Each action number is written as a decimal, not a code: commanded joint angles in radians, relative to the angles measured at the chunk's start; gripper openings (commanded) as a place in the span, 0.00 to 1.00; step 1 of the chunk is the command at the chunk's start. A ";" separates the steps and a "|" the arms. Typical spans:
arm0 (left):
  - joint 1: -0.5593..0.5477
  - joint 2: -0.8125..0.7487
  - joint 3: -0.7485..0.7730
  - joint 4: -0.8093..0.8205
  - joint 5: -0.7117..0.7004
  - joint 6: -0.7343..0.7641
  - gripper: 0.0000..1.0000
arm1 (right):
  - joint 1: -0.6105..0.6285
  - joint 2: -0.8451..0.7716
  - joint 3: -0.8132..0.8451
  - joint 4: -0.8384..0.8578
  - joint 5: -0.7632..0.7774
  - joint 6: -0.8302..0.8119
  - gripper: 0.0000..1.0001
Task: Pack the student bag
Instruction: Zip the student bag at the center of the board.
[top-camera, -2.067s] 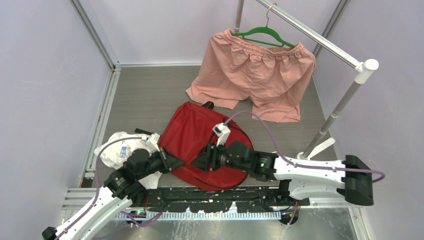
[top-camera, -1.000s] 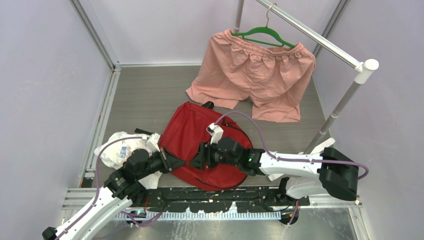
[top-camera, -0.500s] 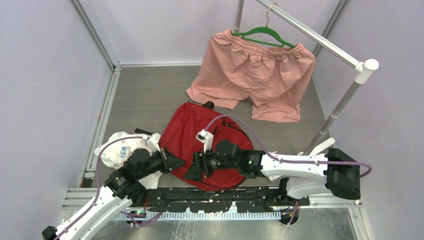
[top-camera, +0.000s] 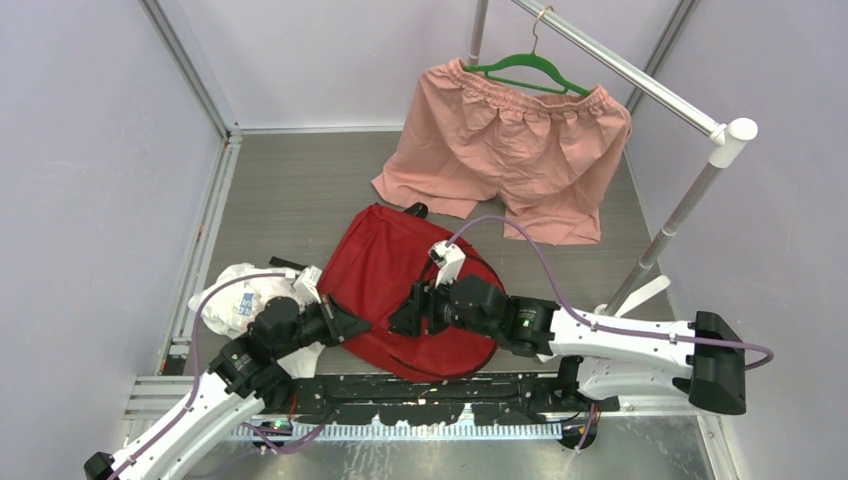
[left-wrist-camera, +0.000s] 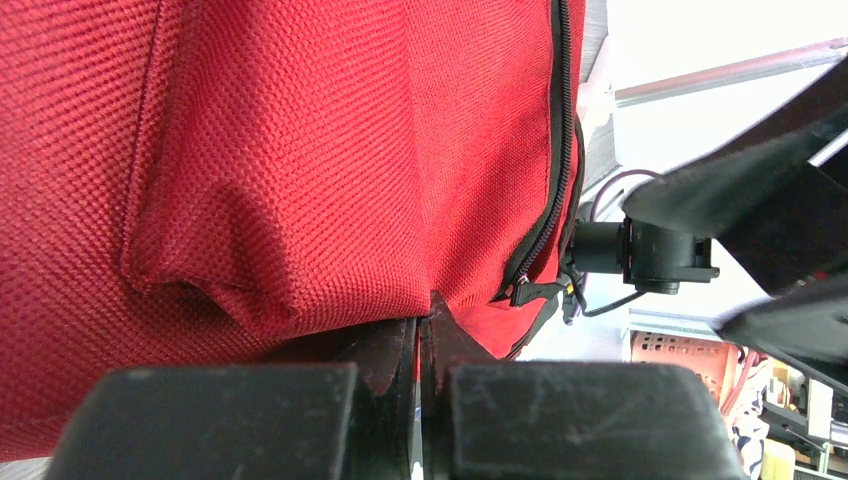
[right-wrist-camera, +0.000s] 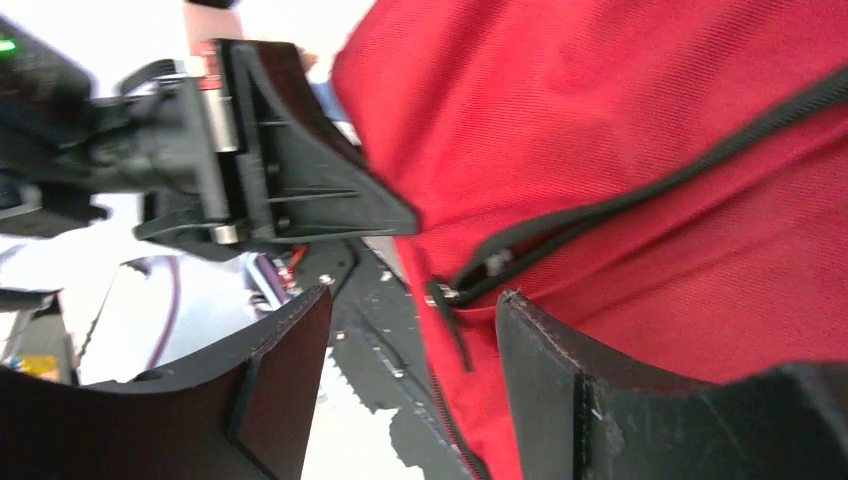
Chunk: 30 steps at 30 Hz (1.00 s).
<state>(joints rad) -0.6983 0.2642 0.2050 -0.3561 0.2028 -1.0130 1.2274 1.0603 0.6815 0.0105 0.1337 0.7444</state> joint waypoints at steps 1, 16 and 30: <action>0.000 0.003 0.010 0.036 0.035 0.017 0.00 | -0.011 0.030 0.010 -0.092 0.077 0.015 0.66; 0.000 0.002 0.011 0.032 0.033 0.021 0.00 | -0.015 0.160 0.031 -0.025 -0.174 0.014 0.58; 0.000 -0.002 0.001 0.033 0.031 0.021 0.00 | -0.016 0.078 0.025 -0.050 -0.091 0.011 0.38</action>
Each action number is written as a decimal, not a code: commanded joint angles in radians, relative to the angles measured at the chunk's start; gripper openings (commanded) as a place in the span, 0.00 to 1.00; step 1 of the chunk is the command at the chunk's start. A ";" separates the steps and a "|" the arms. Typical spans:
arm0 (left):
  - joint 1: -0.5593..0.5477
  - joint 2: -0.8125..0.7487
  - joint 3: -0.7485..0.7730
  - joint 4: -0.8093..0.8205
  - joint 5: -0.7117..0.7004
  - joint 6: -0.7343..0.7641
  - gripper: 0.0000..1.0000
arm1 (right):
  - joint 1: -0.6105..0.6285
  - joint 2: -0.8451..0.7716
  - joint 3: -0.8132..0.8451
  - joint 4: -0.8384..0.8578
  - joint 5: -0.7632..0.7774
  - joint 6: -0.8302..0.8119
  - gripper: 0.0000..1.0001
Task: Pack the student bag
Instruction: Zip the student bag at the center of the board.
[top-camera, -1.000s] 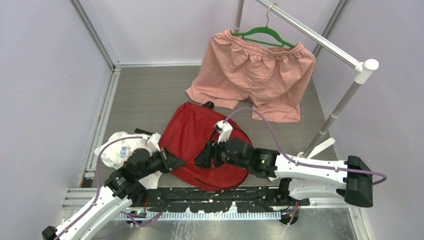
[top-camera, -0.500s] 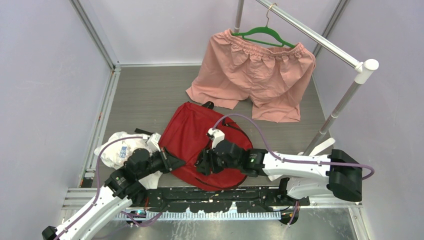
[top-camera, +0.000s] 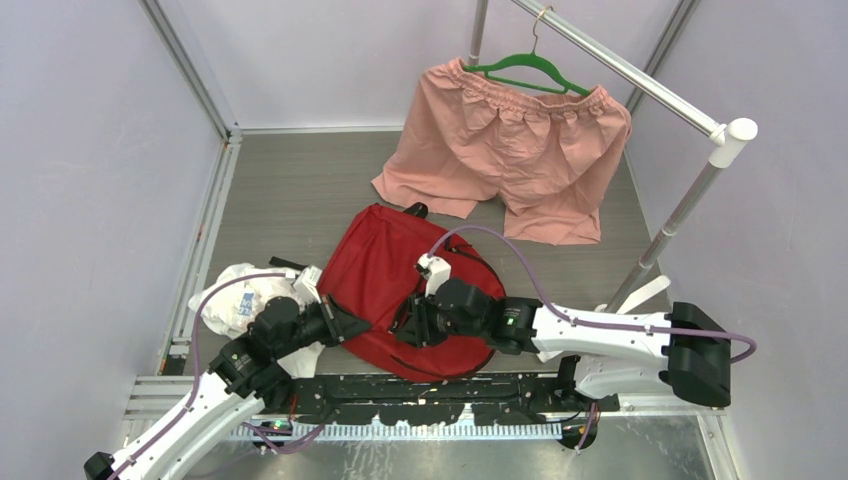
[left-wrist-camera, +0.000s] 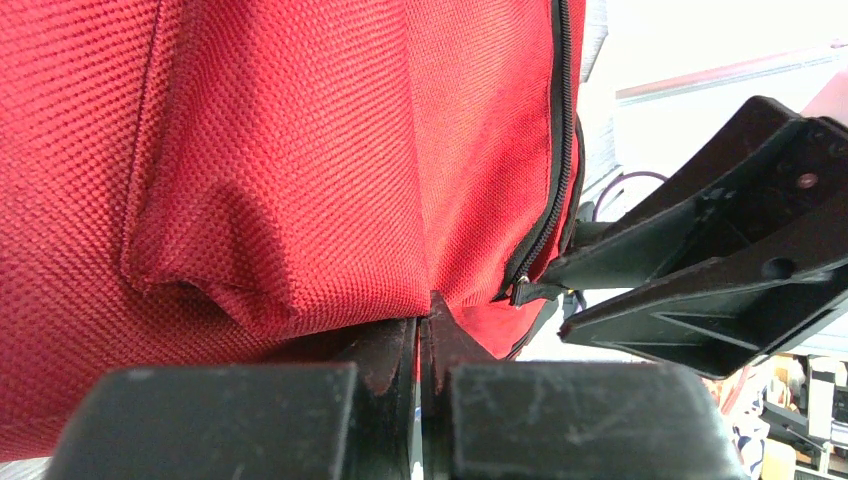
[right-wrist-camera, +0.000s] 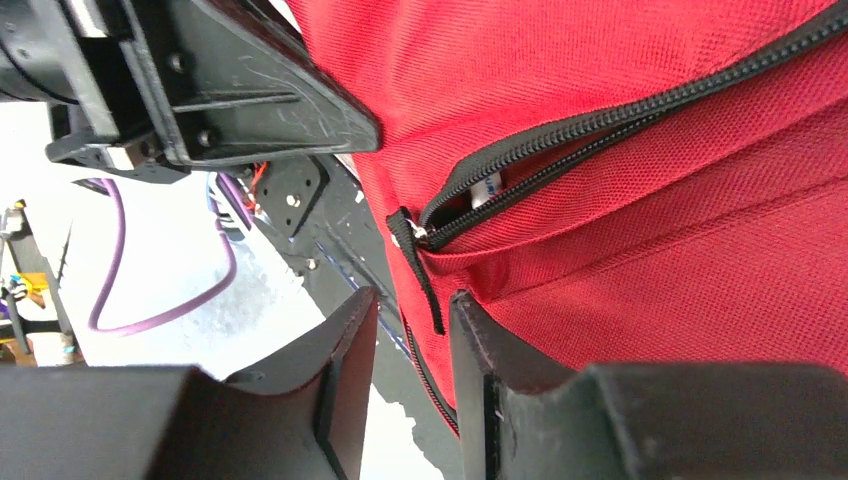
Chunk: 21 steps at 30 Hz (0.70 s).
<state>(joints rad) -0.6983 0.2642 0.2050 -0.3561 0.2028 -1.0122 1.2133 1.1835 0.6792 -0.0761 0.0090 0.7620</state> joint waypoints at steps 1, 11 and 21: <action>0.000 0.000 0.001 0.036 0.033 0.019 0.00 | -0.001 -0.046 0.027 0.037 0.034 -0.007 0.35; 0.000 -0.018 0.002 0.023 0.032 0.017 0.00 | -0.001 -0.004 0.037 0.042 0.031 -0.006 0.34; 0.000 -0.020 0.002 0.020 0.032 0.018 0.00 | -0.001 0.024 0.047 0.048 0.022 -0.012 0.32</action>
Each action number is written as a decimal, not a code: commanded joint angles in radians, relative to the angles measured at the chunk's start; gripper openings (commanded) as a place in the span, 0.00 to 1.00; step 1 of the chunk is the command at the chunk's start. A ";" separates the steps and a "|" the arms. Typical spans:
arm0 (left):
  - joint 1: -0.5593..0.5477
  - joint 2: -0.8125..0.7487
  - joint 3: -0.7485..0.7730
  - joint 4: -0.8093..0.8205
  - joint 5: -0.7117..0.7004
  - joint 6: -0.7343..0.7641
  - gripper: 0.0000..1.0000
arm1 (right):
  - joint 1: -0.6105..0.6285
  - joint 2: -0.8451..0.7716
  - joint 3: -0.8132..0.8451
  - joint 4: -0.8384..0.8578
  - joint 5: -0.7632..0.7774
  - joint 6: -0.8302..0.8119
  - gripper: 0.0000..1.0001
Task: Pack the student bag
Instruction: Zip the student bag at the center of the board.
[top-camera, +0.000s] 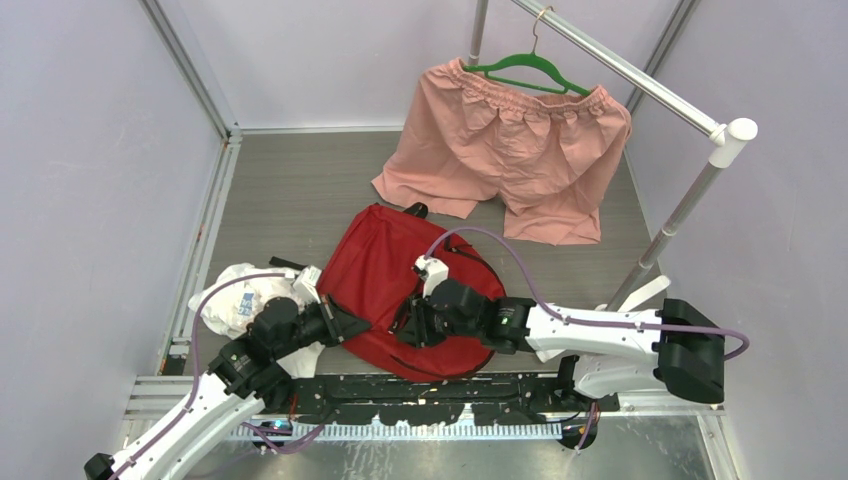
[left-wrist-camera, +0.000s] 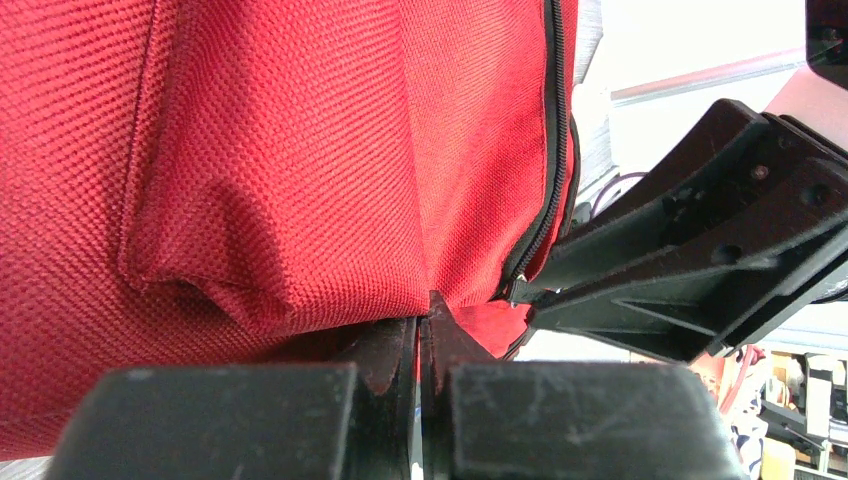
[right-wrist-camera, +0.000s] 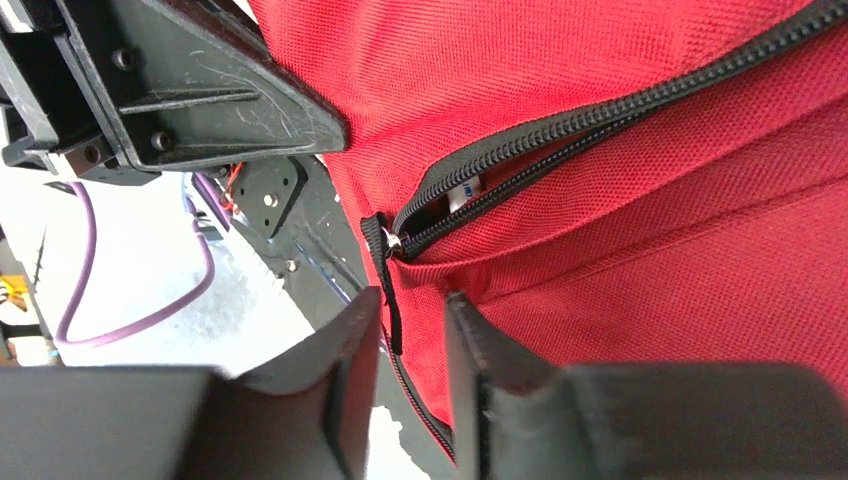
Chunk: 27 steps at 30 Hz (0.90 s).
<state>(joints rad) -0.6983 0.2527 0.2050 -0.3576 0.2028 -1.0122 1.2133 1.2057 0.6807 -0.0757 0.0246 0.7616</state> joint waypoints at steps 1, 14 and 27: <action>0.000 -0.008 0.002 0.022 0.032 0.018 0.00 | -0.001 0.000 0.044 0.045 0.012 -0.010 0.26; 0.000 -0.050 0.025 -0.123 -0.048 0.024 0.00 | -0.102 -0.142 0.033 -0.052 0.125 -0.056 0.01; 0.000 -0.117 0.054 -0.201 -0.058 0.035 0.00 | -0.316 0.025 0.182 -0.099 -0.074 -0.195 0.01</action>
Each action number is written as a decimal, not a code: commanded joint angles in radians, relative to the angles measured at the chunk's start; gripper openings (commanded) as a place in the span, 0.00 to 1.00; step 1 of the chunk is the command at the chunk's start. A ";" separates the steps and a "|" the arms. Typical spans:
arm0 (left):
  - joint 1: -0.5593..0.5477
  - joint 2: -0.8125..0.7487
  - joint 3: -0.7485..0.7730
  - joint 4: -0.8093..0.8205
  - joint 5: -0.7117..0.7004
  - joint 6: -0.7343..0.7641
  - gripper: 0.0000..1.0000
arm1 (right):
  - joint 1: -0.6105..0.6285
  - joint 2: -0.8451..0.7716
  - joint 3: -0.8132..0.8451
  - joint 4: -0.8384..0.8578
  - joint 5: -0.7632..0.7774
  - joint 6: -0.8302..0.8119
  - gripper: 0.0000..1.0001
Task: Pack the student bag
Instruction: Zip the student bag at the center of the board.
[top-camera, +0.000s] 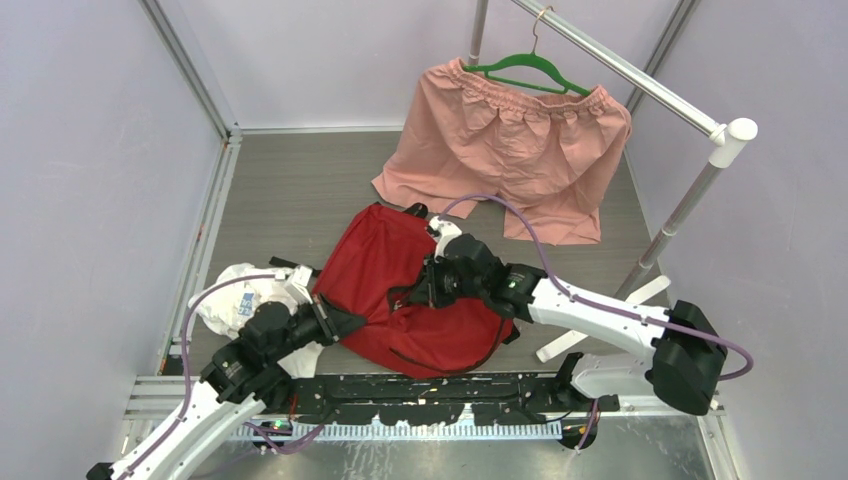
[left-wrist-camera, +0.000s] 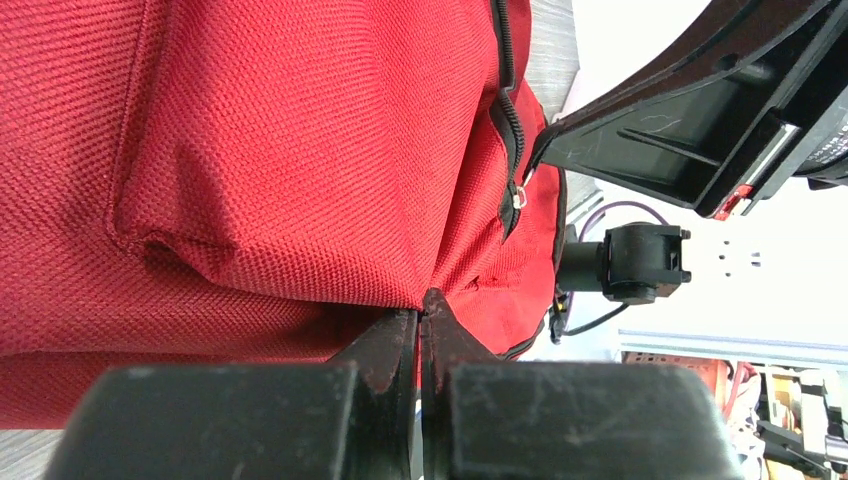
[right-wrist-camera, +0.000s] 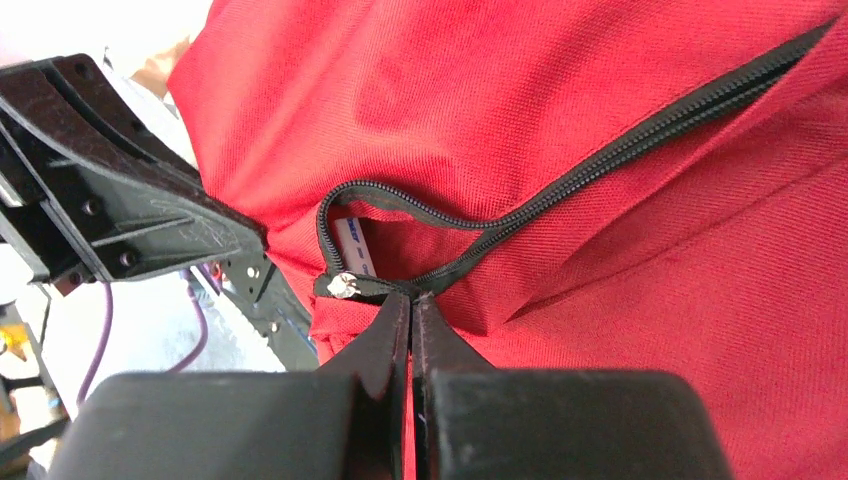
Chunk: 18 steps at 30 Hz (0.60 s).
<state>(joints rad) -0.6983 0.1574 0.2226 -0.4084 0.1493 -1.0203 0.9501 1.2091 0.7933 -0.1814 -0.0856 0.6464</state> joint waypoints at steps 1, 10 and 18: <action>0.000 -0.025 0.042 -0.131 0.014 0.053 0.00 | -0.053 0.034 0.070 0.023 -0.005 -0.080 0.01; -0.001 0.147 0.197 -0.060 0.143 0.120 0.49 | -0.040 0.078 0.061 0.100 -0.127 -0.037 0.01; -0.025 0.263 0.243 -0.044 0.165 0.226 0.57 | -0.040 0.076 0.059 0.118 -0.116 -0.006 0.01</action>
<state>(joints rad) -0.7013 0.3653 0.4107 -0.4820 0.2794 -0.9012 0.9142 1.2915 0.8158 -0.1310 -0.2070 0.6277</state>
